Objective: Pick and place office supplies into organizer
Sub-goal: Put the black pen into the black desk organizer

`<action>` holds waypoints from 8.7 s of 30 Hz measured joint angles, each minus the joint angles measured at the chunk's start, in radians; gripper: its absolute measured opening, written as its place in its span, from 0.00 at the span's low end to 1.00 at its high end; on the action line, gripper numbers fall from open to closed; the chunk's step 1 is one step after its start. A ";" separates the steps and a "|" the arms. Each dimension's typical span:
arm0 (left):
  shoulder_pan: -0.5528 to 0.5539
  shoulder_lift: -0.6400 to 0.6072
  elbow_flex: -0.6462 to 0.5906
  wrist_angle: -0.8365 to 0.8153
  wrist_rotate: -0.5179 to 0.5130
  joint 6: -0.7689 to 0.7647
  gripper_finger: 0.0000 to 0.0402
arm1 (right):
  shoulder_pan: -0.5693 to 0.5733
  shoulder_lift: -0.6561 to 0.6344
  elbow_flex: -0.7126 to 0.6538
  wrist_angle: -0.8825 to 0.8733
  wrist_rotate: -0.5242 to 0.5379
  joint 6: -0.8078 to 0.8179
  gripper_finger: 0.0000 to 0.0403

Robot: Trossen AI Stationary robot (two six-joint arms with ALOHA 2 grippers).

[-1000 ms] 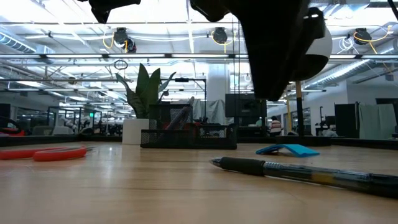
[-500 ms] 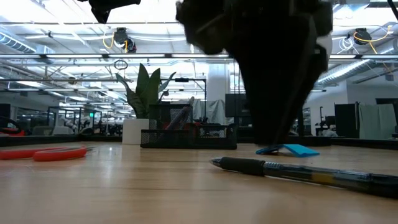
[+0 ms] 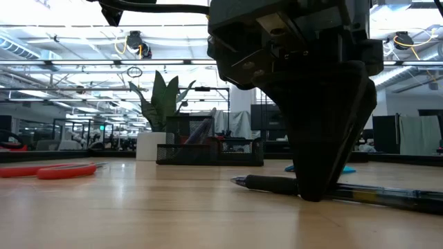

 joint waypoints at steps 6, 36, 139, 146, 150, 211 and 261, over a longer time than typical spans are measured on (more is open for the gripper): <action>0.000 0.000 0.000 0.000 0.000 -0.012 0.36 | -0.004 0.003 -0.011 -0.001 -0.028 -0.023 0.26; 0.000 0.000 0.000 0.000 0.000 -0.013 0.36 | -0.006 0.002 -0.014 0.043 0.020 -0.278 0.15; 0.034 0.262 0.000 0.541 0.063 0.276 0.36 | -0.306 -0.642 -0.807 1.766 0.205 -1.294 0.04; 0.077 0.304 0.000 0.600 0.148 0.258 0.36 | -0.306 -0.642 -0.807 1.767 0.184 -1.282 0.04; 0.095 0.325 0.000 0.647 0.194 0.242 0.36 | -0.306 -0.642 -0.807 1.764 0.182 -1.282 0.04; 0.096 0.272 0.000 0.604 0.404 -0.362 0.09 | -0.033 -0.693 -0.807 1.634 0.505 -2.961 0.24; 0.105 0.442 0.053 0.748 0.357 -0.397 0.09 | -0.050 -0.526 -0.771 1.815 0.505 -3.632 0.22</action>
